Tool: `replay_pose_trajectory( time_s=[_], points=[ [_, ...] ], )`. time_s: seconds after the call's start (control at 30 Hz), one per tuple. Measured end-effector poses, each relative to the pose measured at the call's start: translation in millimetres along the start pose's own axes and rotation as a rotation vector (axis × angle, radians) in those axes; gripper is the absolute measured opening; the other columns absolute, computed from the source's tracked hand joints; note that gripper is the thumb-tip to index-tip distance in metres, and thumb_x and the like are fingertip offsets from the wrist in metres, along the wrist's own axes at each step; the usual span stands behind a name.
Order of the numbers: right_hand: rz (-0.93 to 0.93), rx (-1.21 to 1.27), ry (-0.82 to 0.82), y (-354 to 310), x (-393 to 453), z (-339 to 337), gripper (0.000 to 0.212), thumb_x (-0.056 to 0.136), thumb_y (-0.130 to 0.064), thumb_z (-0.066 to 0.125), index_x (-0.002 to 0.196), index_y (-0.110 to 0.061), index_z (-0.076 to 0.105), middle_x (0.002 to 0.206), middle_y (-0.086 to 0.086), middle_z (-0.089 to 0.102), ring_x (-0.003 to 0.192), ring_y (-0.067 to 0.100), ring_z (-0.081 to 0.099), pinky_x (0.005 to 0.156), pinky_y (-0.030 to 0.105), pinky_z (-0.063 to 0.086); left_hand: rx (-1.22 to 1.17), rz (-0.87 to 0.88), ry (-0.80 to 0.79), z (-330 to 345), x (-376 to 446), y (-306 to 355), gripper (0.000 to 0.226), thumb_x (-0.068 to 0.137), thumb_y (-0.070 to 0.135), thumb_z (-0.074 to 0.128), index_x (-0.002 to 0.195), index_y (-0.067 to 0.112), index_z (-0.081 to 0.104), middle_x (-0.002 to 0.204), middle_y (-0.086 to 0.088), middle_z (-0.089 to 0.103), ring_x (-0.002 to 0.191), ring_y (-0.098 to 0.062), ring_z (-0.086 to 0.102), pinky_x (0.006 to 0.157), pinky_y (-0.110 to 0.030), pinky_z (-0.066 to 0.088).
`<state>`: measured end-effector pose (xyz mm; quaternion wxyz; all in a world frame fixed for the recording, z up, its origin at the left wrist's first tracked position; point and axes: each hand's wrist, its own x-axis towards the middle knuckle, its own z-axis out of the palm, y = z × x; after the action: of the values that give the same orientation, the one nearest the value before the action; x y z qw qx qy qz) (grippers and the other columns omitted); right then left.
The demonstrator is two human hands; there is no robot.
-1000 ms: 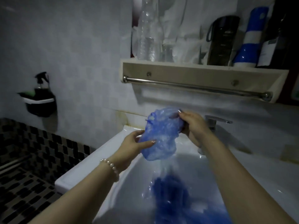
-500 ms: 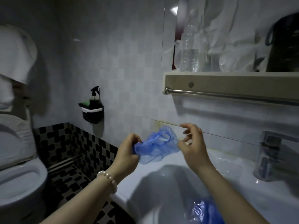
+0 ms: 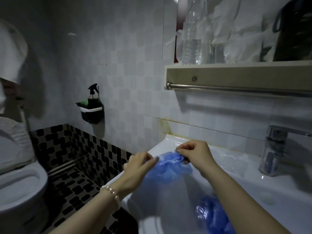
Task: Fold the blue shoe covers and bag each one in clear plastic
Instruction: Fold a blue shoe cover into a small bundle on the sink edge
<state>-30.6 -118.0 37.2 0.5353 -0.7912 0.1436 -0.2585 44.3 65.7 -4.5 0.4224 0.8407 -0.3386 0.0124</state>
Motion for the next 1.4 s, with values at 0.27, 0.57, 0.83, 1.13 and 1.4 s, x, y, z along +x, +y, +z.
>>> replay_pose_trajectory(
  time_s=[0.27,0.57,0.83,1.13,1.4],
  points=[
    [-0.124,-0.157,-0.022,-4,-7,17,0.014,0.083,-0.010,0.069,0.070,-0.014,0.069,0.068,-0.003,0.066,0.065,0.011,0.062,0.057,0.017,0.049,0.054,0.150,0.007,-1,5,46,0.032,0.072,0.032,0.080,0.087,0.026,0.052,0.088,0.011,0.060,0.083,-0.007,0.058,0.070,-0.017,0.048],
    [-0.224,-0.332,-0.015,-8,-12,14,0.050,0.079,-0.030,0.069,0.124,-0.026,0.049,0.106,-0.001,0.051,0.090,0.014,0.050,0.084,0.030,0.045,0.004,0.036,0.191,1,20,54,0.003,0.082,0.011,0.067,0.083,0.013,0.064,0.070,0.002,0.064,0.070,-0.018,0.063,0.059,-0.021,0.051],
    [-0.266,-0.901,0.003,-14,-29,33,0.088,0.075,-0.052,0.062,0.145,-0.027,0.014,0.140,0.004,0.032,0.128,0.026,0.033,0.100,0.040,0.031,0.177,0.010,0.247,-5,19,69,0.022,0.078,0.019,0.073,0.060,0.013,0.062,0.058,-0.001,0.061,0.058,-0.015,0.058,0.052,-0.021,0.045],
    [-0.179,-0.368,0.131,2,0,1,0.025,0.077,0.000,0.057,0.096,-0.016,0.058,0.103,0.007,0.057,0.088,0.024,0.055,0.075,0.028,0.043,0.246,-0.023,0.276,-34,21,43,0.010,0.077,0.013,0.075,0.078,0.003,0.076,0.074,-0.011,0.071,0.070,-0.014,0.061,0.058,-0.015,0.034],
    [-0.187,0.088,0.167,12,12,-23,0.045,0.064,0.025,0.058,0.057,-0.020,0.063,0.078,0.002,0.059,0.078,0.018,0.054,0.064,0.019,0.046,0.380,0.008,0.236,-35,23,26,0.013,0.079,0.008,0.065,0.071,-0.001,0.069,0.063,-0.008,0.047,0.062,-0.018,0.038,0.063,-0.026,0.040]
  ],
)
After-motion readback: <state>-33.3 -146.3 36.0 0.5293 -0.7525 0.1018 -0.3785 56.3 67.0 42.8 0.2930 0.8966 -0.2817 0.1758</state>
